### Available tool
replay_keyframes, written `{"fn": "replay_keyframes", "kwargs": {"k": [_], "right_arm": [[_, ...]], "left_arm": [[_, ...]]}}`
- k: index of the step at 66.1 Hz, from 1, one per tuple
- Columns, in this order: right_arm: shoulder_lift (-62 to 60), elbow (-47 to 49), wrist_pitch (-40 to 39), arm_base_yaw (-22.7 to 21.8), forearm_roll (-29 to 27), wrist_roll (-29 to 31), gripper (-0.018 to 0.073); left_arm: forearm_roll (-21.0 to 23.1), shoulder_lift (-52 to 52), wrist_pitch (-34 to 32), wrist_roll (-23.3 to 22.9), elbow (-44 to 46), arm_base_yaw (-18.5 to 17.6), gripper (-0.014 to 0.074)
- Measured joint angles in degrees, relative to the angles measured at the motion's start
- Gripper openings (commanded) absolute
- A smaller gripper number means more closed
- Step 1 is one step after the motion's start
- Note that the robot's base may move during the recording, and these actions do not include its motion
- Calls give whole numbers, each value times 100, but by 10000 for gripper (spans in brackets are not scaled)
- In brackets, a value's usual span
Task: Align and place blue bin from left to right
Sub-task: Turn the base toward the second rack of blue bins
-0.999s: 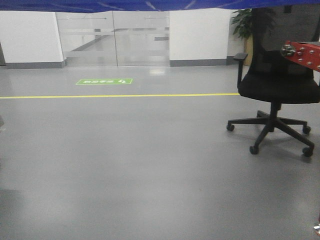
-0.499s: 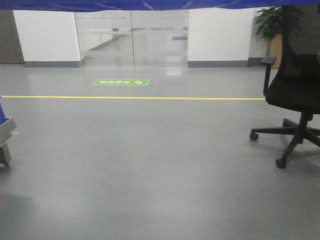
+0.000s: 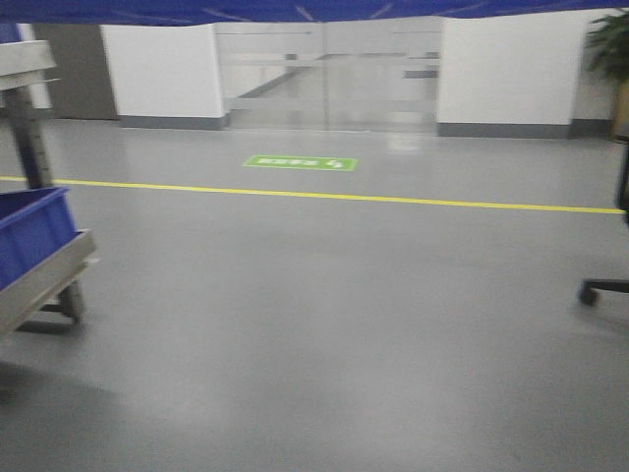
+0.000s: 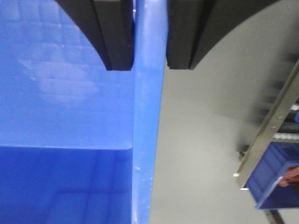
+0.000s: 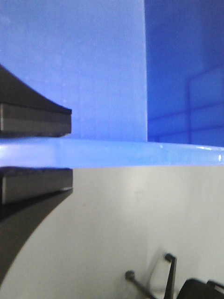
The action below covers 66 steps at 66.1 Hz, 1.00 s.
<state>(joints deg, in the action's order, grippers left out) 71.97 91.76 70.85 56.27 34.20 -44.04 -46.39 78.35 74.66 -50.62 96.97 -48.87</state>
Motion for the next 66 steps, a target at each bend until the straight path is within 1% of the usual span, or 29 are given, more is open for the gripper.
{"fn": "replay_keyframes", "kwargs": {"k": [66], "right_arm": [[0,0,-26,0,0,-11,-166]], "left_arm": [[-21,0,0,0,0,0,-111]]}}
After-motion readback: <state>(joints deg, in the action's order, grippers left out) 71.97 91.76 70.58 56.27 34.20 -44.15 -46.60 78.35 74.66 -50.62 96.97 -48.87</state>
